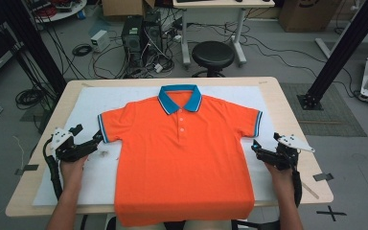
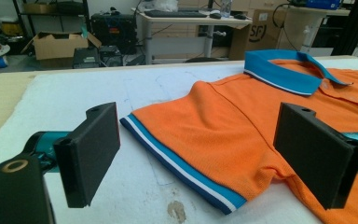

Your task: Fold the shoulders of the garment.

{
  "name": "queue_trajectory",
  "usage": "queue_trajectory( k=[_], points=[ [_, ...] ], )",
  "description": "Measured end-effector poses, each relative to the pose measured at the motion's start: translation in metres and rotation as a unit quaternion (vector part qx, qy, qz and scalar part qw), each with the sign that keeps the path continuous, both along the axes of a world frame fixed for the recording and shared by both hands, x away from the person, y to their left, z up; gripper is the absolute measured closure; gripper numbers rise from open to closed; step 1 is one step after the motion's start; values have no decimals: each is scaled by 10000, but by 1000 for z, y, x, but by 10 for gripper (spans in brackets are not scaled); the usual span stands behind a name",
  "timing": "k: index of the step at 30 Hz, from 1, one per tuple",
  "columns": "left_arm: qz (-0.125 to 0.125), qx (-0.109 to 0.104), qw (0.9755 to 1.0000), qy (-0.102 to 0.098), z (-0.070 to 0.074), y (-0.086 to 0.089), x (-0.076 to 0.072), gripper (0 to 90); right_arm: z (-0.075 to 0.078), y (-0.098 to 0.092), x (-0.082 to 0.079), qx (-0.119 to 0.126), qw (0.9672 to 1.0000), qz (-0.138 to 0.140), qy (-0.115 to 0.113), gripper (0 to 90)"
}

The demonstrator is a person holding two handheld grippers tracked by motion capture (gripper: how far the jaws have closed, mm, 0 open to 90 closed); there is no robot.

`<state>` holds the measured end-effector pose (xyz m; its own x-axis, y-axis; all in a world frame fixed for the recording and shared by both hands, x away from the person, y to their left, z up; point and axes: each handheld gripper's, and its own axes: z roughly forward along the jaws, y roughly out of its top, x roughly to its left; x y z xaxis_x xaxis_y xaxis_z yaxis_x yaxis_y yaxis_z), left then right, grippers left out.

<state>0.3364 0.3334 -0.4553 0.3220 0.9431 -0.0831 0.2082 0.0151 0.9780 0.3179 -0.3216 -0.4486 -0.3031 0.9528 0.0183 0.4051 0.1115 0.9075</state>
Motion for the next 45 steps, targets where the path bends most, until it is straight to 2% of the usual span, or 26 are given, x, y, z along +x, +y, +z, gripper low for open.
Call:
queue_trajectory(
  k=[17,22,26,28,29,31,32,35,40,41,44,45],
  points=[
    [-1,40,9999,111,0,-1,2,145,0,-2,0,119,9999,-7,32,119],
    [-12,30,9999,134,0,0,3,145,0,-2,-1,80,10000,24,-29,119],
    [-44,48,9999,130,1,-1,3,145,0,-1,0,61,10000,-9,35,119],
    [-44,49,9999,128,0,-1,3,145,1,-2,2,184,9996,-75,211,120],
    [-43,56,9999,129,0,-1,3,145,1,-2,2,184,9996,-75,211,120],
    [-49,68,9999,132,1,-1,3,145,5,-1,4,344,9985,-33,424,122],
    [-57,71,9999,135,1,-1,3,145,8,0,5,360,9984,-7,442,170],
    [-66,94,9998,146,1,-1,3,145,18,4,8,415,9983,67,409,181],
    [-65,76,9998,150,1,-1,3,145,26,11,19,351,9978,16,556,181],
    [-70,73,9998,149,1,-1,3,145,30,14,26,237,9975,9,669,181],
    [-85,65,9998,150,1,-1,3,145,33,17,33,130,9971,20,750,181],
    [-83,64,9998,148,1,-1,3,145,37,17,41,78,9959,-18,897,181]
  ],
)
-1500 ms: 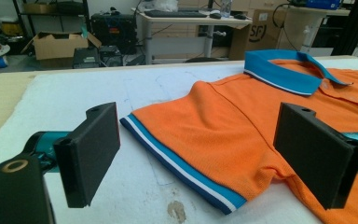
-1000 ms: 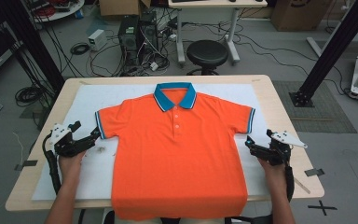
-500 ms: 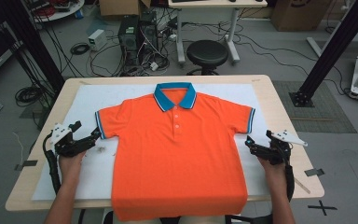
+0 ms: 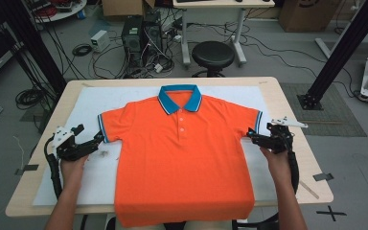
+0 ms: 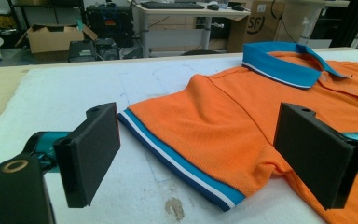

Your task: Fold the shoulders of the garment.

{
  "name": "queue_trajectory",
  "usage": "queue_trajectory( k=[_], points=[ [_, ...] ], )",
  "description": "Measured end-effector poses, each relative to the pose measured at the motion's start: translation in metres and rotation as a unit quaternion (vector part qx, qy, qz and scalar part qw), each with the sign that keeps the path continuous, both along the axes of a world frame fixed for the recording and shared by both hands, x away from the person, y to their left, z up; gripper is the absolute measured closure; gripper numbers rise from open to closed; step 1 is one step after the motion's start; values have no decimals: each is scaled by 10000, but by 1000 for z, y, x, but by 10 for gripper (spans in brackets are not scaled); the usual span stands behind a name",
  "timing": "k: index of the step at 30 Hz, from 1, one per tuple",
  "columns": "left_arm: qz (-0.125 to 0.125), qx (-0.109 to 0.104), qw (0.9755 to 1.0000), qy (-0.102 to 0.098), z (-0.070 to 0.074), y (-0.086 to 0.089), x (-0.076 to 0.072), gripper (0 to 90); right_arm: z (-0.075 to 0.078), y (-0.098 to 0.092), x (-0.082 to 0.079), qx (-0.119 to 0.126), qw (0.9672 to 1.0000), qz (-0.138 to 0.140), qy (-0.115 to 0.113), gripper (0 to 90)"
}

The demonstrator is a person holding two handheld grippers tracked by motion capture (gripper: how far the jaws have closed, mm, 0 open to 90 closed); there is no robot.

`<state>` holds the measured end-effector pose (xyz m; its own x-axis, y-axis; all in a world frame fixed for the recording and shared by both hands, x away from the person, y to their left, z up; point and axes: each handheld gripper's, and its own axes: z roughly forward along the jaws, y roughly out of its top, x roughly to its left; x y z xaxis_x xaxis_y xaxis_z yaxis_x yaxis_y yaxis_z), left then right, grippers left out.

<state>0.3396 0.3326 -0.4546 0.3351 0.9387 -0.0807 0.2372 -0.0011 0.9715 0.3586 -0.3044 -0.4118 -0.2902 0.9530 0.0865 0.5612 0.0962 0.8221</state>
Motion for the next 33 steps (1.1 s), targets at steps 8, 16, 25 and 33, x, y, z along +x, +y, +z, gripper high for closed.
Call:
queue_trajectory(
  k=[8,16,25,33],
  points=[
    [-33,21,10000,29,0,0,0,145,3,1,27,-341,9984,-172,408,185],
    [-46,27,10000,57,0,0,1,145,-13,-3,49,-471,9929,-479,982,280],
    [-42,35,10000,71,0,-1,2,146,-28,-6,66,-610,9848,-741,1445,441],
    [-42,51,9999,84,0,-1,2,146,-26,3,70,-598,9846,-525,1558,664]
  ],
)
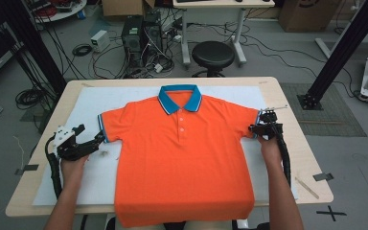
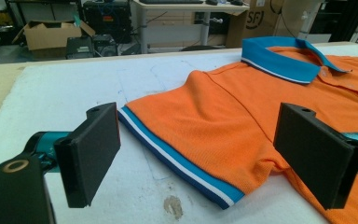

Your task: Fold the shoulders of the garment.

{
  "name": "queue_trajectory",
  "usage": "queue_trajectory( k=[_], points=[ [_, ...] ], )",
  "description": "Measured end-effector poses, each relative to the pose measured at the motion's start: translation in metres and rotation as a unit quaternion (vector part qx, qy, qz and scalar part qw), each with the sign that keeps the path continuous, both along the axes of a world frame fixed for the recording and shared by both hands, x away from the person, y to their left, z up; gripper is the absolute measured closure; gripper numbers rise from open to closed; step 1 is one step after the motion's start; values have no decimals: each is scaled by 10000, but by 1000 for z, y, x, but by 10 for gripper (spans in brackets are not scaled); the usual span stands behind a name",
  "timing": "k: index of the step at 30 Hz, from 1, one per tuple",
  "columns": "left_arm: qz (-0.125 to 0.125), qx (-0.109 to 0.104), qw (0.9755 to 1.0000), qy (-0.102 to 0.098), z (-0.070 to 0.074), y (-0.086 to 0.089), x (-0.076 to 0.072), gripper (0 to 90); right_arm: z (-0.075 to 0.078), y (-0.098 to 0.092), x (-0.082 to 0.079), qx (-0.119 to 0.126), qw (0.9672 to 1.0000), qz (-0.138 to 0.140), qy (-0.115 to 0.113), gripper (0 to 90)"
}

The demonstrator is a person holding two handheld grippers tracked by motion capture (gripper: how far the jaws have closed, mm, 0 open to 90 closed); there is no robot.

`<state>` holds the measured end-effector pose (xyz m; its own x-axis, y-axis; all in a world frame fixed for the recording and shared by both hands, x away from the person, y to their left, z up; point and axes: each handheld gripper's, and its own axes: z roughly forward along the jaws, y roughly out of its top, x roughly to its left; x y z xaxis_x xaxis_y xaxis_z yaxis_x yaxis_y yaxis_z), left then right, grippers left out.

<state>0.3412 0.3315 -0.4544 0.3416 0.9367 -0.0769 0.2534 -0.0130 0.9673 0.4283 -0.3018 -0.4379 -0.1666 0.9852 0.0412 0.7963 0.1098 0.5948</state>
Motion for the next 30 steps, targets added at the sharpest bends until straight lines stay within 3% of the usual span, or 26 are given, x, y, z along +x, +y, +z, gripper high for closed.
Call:
queue_trajectory(
  k=[2,4,6,9,12,17,20,30],
  points=[
    [4,-4,10000,-1,0,0,0,146,0,0,0,13,10000,-24,14,678],
    [2,-2,10000,1,0,0,0,146,1,1,0,63,10000,68,34,795],
    [6,-3,10000,-1,0,0,0,146,1,3,0,11,9999,138,24,826],
    [-2,-6,10000,1,0,0,0,146,3,6,0,-84,9999,149,3,837],
    [2,-20,10000,4,0,0,0,146,10,9,-3,-128,9995,153,-265,839],
    [0,-5,10000,16,0,0,0,147,28,25,-5,-55,9970,477,-603,839],
    [-8,17,10000,13,0,0,0,147,36,44,-3,-116,9948,765,-656,838],
    [-40,13,10000,-4,0,0,0,147,34,75,2,-150,9924,1082,-572,835]
  ],
)
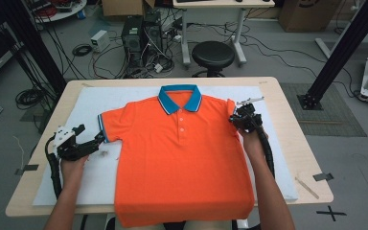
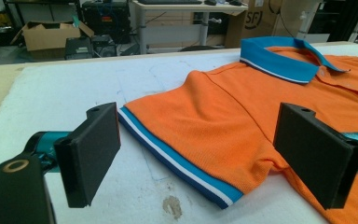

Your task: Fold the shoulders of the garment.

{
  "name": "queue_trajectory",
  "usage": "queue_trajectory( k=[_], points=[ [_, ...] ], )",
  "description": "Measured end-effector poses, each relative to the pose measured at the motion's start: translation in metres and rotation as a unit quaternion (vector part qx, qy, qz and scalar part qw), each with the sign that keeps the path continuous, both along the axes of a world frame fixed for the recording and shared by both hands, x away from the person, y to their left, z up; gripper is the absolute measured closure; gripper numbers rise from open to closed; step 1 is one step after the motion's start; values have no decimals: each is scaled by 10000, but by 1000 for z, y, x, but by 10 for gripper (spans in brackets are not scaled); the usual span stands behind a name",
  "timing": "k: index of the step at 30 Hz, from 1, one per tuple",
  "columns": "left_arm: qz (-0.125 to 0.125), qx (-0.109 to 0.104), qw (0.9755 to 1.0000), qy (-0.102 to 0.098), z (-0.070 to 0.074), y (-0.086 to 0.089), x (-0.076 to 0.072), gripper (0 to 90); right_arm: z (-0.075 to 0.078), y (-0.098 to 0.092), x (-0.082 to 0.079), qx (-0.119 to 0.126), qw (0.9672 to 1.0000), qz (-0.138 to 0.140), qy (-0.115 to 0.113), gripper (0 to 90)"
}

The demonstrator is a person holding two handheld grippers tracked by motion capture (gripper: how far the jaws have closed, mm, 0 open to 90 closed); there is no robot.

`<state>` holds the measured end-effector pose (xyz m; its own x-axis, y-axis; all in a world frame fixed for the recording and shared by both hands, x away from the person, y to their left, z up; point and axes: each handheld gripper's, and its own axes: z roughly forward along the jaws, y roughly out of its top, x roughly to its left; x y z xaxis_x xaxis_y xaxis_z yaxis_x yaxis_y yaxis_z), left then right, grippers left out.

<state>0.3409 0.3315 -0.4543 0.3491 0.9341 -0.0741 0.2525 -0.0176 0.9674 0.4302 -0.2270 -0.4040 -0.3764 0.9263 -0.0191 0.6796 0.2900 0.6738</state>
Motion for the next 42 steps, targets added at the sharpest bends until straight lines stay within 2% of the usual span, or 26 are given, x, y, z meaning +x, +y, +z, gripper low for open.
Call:
queue_trajectory(
  k=[5,8,9,10,17,19,22,23,25,27,30,32,35,36,38,40,41,42],
  points=[
    [0,8,10000,-1,0,0,0,147,-4,13,3,-97,9998,130,71,832],
    [0,7,10000,-1,0,0,0,147,-5,17,4,-59,9997,214,102,814],
    [-3,9,10000,-3,0,0,0,147,-5,19,3,62,9996,265,96,745],
    [-5,10,10000,-4,0,0,0,147,-5,19,3,62,9996,265,96,745],
    [-5,21,10000,0,0,0,0,147,5,15,5,275,9996,99,2,539],
    [-7,18,10000,4,0,0,0,147,5,15,7,291,9996,34,36,488],
    [-8,30,10000,10,0,-1,0,147,-1,23,10,291,9993,144,205,470],
    [-10,32,10000,10,0,-1,0,147,-5,28,11,290,9989,246,287,470],
    [-10,35,10000,11,0,-1,0,147,-12,38,14,134,9984,365,399,489],
    [-11,32,10000,10,0,-1,0,147,-20,49,18,-140,9976,447,514,565],
    [-8,12,10000,8,0,0,0,147,-29,57,22,-467,9962,424,601,664],
    [-8,13,10000,9,0,-1,0,147,-30,59,23,-555,9959,430,565,694],
    [-13,27,10000,10,0,-1,0,147,-28,60,22,-787,9948,443,464,835],
    [-14,27,10000,7,0,-1,0,147,-28,58,23,-789,9950,426,448,851],
    [-14,23,10000,7,0,-1,0,147,-25,54,23,-606,9966,360,434,858],
    [-8,13,10000,12,0,0,1,147,-18,49,20,-324,9985,359,243,859],
    [-12,12,10000,17,0,0,1,147,-13,47,18,-116,9989,432,146,859],
    [-14,10,10000,26,0,0,1,147,-11,47,17,-31,9987,496,104,859]
  ],
)
